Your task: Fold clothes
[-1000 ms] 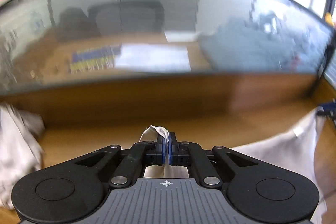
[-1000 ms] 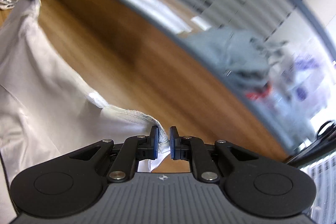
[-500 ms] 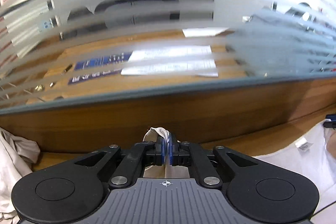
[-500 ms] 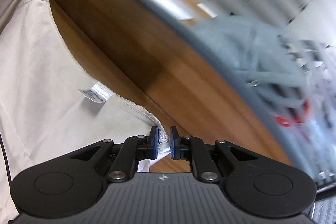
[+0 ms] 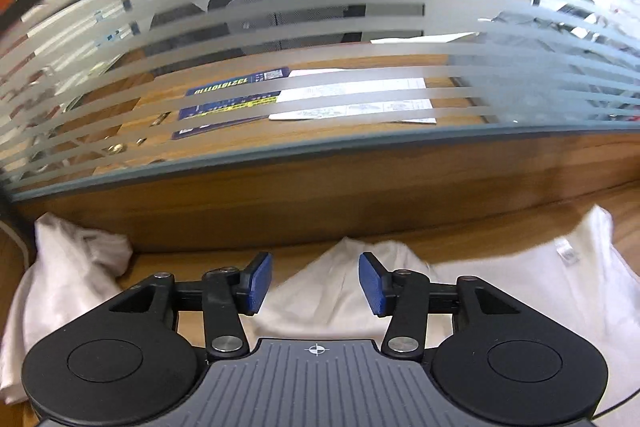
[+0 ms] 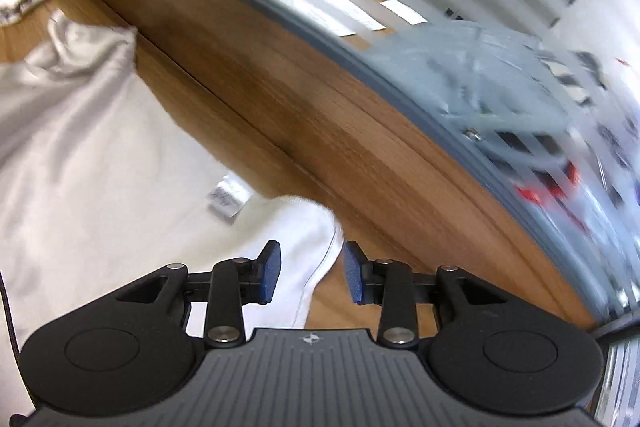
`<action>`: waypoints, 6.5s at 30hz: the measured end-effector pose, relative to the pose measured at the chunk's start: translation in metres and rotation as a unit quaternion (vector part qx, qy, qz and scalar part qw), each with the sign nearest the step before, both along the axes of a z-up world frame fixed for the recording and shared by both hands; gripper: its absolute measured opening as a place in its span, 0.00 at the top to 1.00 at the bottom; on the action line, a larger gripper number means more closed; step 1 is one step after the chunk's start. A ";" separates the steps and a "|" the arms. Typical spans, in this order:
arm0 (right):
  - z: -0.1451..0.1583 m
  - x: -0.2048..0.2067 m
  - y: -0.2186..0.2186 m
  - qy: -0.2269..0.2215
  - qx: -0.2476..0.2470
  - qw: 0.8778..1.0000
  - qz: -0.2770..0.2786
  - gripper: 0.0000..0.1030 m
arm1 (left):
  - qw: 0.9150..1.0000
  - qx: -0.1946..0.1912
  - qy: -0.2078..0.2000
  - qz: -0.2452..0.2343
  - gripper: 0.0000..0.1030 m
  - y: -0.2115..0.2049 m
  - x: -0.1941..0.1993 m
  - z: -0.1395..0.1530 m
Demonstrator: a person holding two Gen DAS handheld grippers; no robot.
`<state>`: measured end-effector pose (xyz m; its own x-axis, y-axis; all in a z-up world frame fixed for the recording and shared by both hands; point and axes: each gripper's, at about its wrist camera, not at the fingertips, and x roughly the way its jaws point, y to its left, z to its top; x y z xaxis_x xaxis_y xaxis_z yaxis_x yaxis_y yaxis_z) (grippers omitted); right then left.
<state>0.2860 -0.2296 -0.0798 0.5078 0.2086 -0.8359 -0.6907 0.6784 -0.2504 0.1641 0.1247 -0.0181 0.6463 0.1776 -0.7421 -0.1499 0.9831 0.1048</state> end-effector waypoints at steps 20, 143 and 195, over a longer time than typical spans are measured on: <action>0.026 -0.255 -0.081 0.078 0.077 0.988 -0.110 0.53 | 0.998 -0.033 0.050 0.002 0.42 -0.007 -0.214 0.002; 0.012 -0.071 0.411 0.092 0.084 0.989 0.077 0.33 | 0.909 -0.369 0.092 0.169 0.61 0.264 -0.147 -0.138; 0.022 -0.070 0.391 0.046 0.079 0.995 0.028 0.56 | 0.970 -0.214 0.108 -0.036 0.58 0.241 -0.172 -0.104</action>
